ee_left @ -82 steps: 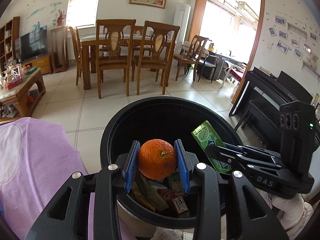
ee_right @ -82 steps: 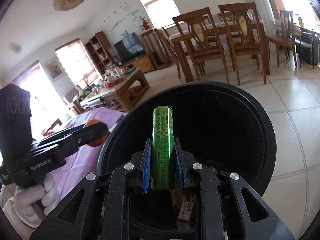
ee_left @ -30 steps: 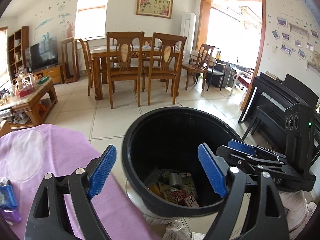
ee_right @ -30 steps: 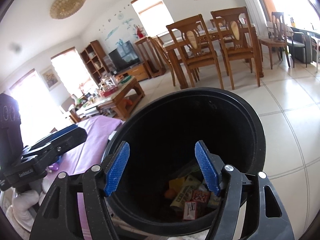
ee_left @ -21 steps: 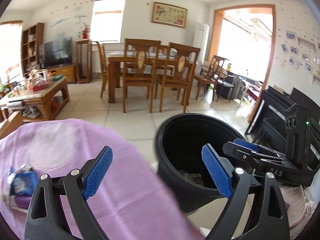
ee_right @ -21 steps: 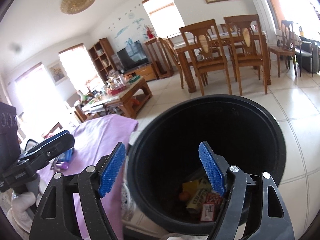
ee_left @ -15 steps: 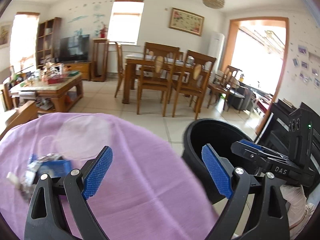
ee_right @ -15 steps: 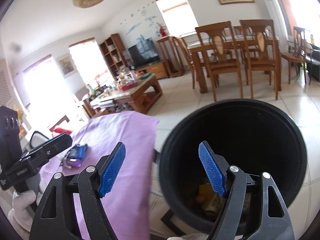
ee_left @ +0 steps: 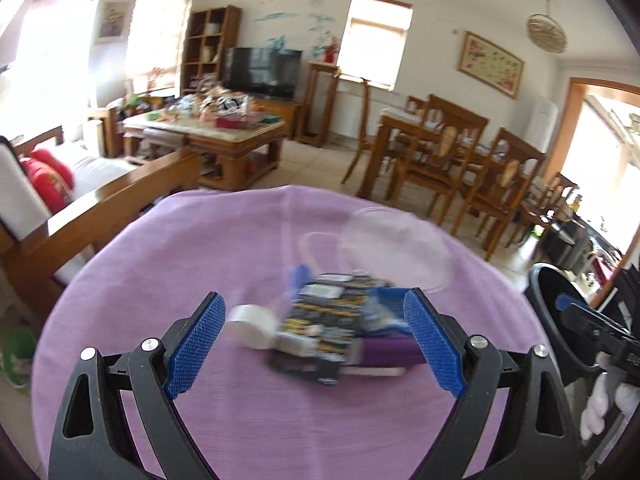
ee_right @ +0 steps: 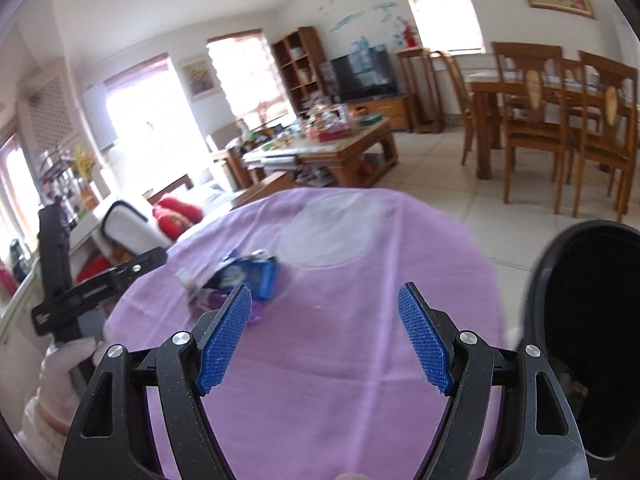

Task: Collect trash
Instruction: 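Move both tools back to the table toward the tape roll and battery card, then grasp the white tape roll with the left gripper while the right grasps the battery card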

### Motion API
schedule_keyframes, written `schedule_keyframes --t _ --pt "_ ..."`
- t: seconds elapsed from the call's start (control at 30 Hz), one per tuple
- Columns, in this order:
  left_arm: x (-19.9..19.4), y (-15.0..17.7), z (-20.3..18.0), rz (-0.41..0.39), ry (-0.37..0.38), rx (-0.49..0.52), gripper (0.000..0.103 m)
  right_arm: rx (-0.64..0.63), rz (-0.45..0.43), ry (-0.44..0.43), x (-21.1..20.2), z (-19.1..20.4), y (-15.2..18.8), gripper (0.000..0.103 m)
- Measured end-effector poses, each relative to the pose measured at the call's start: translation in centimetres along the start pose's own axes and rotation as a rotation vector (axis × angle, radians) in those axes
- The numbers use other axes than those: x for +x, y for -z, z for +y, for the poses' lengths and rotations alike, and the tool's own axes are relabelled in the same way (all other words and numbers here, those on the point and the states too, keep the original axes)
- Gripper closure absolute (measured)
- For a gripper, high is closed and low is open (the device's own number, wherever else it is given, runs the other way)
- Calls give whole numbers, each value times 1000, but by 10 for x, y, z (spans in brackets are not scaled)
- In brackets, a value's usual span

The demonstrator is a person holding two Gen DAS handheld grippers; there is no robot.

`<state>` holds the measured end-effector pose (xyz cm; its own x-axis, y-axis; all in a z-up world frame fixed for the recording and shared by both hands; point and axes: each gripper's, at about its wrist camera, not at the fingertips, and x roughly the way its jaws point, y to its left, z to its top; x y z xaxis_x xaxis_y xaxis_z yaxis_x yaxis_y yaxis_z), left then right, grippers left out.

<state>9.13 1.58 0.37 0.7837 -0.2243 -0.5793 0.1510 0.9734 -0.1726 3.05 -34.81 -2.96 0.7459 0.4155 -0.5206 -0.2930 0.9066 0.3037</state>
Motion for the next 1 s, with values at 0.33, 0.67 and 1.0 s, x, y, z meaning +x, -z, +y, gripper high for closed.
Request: schedule_keyframes --t 0.33,0.67,1.0 --pt "33 11 59 168 -33 5 23 -27 122 -137 79 63 -24 28" --pt "45 18 68 223 51 -27 42 -30 253 -159 145 103 -31 48" --pt "49 16 61 240 112 6 67 -3 314 -165 180 115 -35 66"
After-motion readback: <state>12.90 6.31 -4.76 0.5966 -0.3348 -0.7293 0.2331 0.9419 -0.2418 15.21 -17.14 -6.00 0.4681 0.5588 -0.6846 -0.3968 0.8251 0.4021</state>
